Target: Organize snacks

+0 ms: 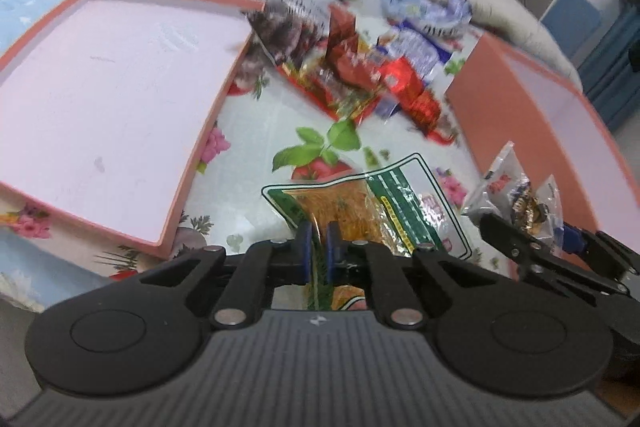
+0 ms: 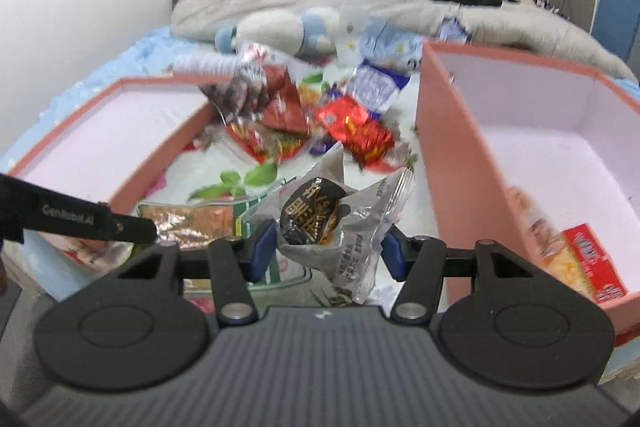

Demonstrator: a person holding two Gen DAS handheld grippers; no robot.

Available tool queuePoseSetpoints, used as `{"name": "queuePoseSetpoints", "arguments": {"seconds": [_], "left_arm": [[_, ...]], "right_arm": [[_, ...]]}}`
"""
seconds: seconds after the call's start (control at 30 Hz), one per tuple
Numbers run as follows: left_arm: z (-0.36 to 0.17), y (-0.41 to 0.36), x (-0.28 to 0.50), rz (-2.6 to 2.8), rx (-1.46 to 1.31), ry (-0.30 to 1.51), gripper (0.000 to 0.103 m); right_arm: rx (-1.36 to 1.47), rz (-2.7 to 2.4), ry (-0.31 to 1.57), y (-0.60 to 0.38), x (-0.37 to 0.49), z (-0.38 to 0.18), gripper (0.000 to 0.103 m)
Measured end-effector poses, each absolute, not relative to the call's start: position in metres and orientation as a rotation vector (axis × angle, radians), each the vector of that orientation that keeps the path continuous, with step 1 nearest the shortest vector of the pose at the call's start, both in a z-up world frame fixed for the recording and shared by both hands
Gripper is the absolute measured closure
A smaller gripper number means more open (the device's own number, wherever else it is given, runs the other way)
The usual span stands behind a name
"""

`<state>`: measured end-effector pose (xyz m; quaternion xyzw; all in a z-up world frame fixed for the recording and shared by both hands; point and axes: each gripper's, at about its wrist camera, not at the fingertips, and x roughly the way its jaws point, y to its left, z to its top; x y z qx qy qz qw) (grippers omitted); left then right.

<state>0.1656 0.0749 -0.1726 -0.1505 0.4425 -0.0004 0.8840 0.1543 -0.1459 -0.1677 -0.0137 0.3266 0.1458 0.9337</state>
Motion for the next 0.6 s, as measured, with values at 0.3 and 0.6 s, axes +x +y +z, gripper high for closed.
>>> {"name": "queuePoseSetpoints", "arguments": {"seconds": [0.3,0.6], "left_arm": [[-0.124,0.053,0.143,-0.038,-0.317,0.835,0.099],[-0.095,0.026,0.15,-0.102,-0.309,0.781,0.1]], "right_arm": [[0.023,0.244,0.601,-0.19,0.128,-0.125,0.046],[0.05,0.178,0.582,-0.221,0.121,-0.114,0.046]]}}
